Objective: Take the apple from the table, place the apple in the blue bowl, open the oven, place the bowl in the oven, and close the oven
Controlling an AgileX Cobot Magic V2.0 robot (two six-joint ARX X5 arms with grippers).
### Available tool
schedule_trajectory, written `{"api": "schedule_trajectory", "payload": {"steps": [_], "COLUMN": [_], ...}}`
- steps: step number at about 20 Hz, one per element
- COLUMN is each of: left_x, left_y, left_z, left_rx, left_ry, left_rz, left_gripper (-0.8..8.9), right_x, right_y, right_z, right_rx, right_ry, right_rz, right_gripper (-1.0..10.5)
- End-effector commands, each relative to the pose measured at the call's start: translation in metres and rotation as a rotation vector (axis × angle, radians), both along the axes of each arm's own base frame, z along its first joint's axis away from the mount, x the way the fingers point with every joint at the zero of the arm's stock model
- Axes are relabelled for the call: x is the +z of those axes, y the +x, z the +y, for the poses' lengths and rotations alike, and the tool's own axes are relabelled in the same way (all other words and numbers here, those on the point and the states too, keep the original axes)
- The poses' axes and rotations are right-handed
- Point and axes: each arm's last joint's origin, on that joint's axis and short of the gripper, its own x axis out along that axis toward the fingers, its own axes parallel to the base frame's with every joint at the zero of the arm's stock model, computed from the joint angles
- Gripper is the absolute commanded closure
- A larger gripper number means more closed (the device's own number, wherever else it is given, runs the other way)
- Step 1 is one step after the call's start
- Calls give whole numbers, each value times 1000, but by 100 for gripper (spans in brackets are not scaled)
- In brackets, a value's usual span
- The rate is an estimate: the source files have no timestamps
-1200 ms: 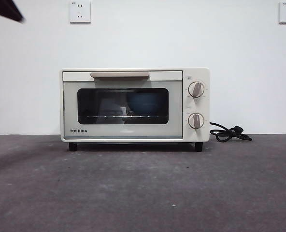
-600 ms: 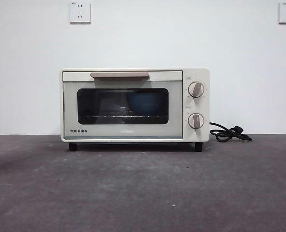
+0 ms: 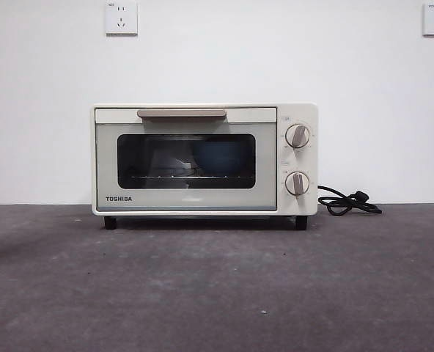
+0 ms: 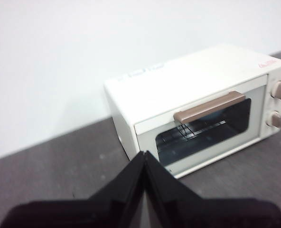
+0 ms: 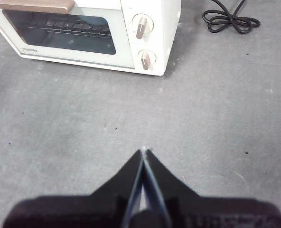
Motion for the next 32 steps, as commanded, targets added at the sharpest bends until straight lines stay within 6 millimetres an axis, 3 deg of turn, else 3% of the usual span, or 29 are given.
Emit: {"api": "schedule_trajectory", "payload": {"steps": [1, 3, 6, 11, 16, 32], "left_x": [-53, -95, -142, -183, -193, -193], "left_y": [-5, -16, -32, -46, -52, -51], "left_z": [2, 3, 5, 7, 9, 9], "left_rx": [30, 88, 174, 287, 363, 359], "left_ry": [19, -5, -43, -122, -96, -94], "left_rz": [-19, -19, -19, -32, 57, 58], "left_gripper": [817, 817, 817, 817, 817, 817], "right_x": [-3, -3, -3, -3, -3, -3], "right_y": [1, 1, 1, 1, 1, 1], "right_z": [1, 1, 1, 1, 1, 1], "right_rx": [1, 1, 1, 1, 1, 1], "right_ry": [-10, -10, -10, -11, -11, -11], "right_rz": [2, 2, 2, 3, 3, 3], "right_gripper": [946, 946, 946, 946, 946, 946]}}
